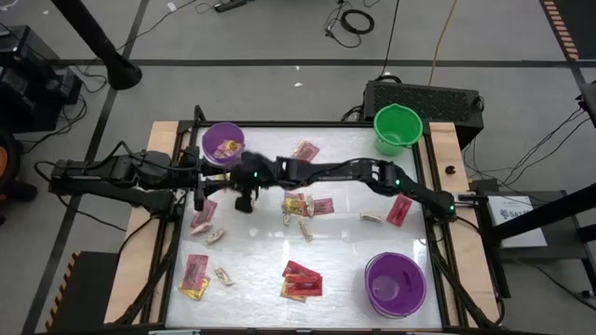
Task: Sort candy by brand, put in halloween buckets
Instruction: Put the yellow candy into the top violet bucket
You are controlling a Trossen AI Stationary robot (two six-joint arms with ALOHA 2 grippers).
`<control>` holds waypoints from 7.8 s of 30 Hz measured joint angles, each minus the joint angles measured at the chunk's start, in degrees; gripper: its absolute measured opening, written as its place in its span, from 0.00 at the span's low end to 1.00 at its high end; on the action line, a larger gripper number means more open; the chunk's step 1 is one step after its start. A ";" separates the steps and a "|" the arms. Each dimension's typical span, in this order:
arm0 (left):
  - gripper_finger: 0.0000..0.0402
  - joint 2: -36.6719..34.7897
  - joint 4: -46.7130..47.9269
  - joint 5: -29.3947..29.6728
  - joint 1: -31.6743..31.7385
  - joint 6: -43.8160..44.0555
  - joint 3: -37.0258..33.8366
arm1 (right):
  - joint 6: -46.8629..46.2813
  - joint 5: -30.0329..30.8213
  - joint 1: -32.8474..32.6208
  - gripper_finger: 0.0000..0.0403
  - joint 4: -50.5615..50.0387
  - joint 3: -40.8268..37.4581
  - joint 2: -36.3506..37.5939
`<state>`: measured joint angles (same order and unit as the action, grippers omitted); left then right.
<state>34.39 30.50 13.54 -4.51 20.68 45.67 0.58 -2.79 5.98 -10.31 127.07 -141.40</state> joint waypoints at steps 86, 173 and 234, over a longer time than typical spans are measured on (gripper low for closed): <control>0.49 12.13 -2.05 7.45 0.04 -1.52 -0.02 | -9.35 -5.13 3.95 0.11 -33.64 -24.70 9.90; 0.49 3.89 17.36 14.08 9.81 9.14 -1.54 | -43.46 -58.83 10.01 0.42 25.01 -5.84 0.63; 0.49 14.14 7.21 -2.89 6.40 15.04 -5.22 | -8.08 -18.97 -22.33 0.42 -45.29 -5.84 3.29</control>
<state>48.53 37.71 10.66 1.88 35.72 40.45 -7.50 -21.76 -16.36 -55.60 121.23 -138.11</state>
